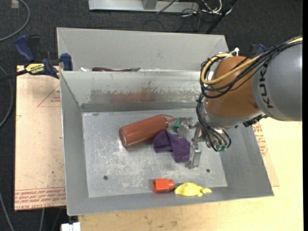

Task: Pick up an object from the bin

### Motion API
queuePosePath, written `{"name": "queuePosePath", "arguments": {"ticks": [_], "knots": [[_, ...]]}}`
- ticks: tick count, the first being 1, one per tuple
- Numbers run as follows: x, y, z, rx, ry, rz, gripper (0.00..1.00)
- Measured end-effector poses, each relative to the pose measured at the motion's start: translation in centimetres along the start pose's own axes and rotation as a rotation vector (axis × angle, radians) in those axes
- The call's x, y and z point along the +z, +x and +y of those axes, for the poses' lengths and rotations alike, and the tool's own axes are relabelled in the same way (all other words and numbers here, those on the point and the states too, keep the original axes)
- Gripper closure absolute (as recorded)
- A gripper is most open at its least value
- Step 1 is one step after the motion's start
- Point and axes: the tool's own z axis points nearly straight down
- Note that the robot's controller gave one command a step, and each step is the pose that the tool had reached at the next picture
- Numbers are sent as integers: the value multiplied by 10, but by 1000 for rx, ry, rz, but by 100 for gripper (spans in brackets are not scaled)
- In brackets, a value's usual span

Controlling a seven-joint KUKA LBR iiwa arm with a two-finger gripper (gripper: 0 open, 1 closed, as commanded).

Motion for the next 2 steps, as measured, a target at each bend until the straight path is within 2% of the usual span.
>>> {"name": "queuePosePath", "arguments": {"ticks": [1, 2], "knots": [[-2, 0, 0, 0, 0, -1, 0], [-34, -13, -11, -65, -1, 0, 0]]}}
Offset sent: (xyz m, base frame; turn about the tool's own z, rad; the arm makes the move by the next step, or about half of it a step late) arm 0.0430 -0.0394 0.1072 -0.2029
